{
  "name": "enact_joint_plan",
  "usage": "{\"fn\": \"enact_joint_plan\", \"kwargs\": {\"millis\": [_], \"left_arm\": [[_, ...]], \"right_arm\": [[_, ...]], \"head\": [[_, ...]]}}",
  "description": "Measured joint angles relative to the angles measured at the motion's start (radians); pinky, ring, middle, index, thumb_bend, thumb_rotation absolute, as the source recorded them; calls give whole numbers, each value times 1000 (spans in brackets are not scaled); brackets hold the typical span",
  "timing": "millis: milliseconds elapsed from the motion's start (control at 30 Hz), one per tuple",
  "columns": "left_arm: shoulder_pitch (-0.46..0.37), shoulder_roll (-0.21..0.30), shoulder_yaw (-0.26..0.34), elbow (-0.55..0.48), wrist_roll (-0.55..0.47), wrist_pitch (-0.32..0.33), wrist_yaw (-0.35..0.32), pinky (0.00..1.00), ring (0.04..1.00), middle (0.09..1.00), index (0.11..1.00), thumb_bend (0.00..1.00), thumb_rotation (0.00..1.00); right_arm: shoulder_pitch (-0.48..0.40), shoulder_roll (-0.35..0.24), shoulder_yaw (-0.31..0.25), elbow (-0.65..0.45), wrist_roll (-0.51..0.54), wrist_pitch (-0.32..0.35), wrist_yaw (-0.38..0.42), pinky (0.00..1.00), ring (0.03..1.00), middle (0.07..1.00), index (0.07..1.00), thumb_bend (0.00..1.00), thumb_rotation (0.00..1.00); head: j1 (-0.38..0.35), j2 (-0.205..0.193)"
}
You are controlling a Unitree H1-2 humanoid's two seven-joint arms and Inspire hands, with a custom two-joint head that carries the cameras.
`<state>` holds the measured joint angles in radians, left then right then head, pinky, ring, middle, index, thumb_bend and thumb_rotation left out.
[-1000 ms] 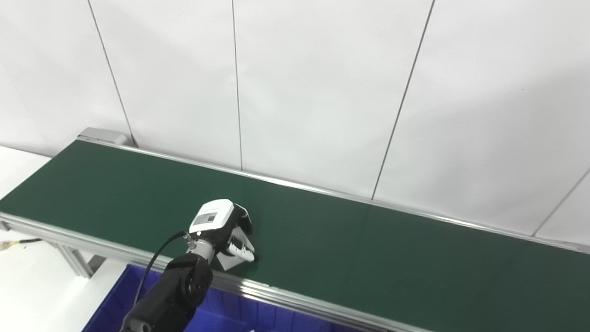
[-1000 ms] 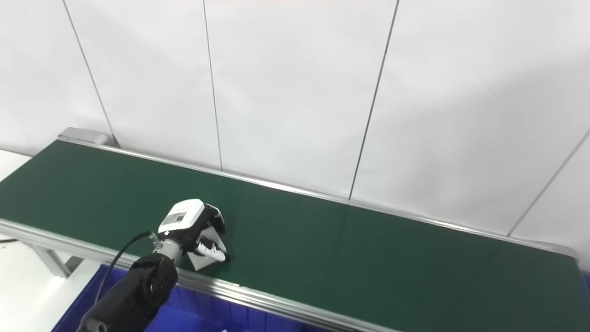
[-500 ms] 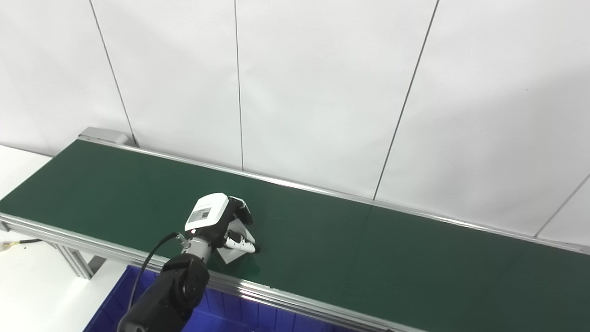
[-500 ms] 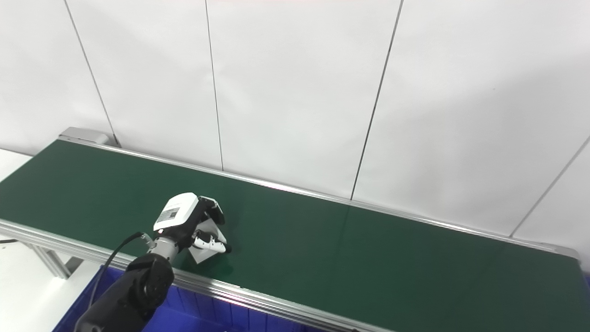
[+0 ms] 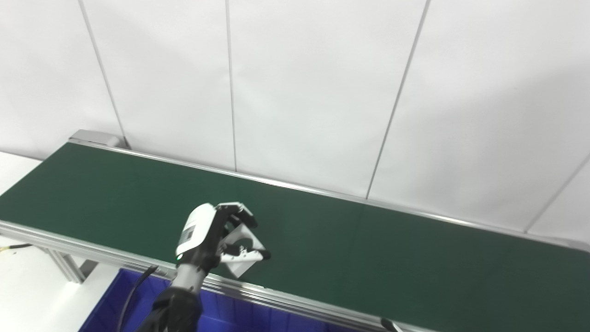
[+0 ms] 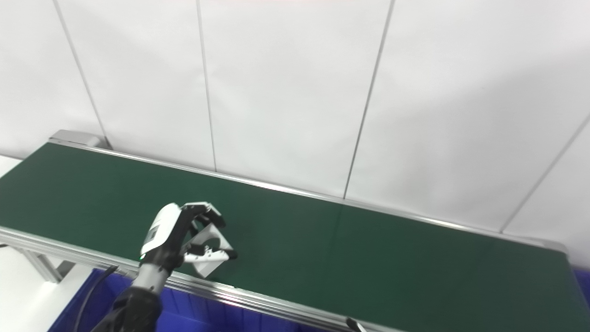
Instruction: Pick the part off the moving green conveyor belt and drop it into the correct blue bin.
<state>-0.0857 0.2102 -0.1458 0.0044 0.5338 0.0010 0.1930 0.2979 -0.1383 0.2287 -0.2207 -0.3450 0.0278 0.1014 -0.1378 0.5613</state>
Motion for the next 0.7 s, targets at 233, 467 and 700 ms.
{"fn": "enact_joint_plan", "kwargs": {"millis": [233,467,700], "left_arm": [[41,10,0,25,-71,-142,-11,260,431,511,467,494,0],[90,20,-16,61,-156,-215,-96,250,429,515,468,493,0],[145,29,-56,56,-168,-214,-195,269,432,508,469,494,0]], "right_arm": [[15,38,1,-4,-34,1,-20,853,881,890,938,885,107],[16,71,13,19,-66,0,-62,892,904,921,974,857,203],[-7,87,17,16,-81,0,-69,872,900,909,965,875,242]], "head": [[-85,74],[-134,172],[-140,223]]}}
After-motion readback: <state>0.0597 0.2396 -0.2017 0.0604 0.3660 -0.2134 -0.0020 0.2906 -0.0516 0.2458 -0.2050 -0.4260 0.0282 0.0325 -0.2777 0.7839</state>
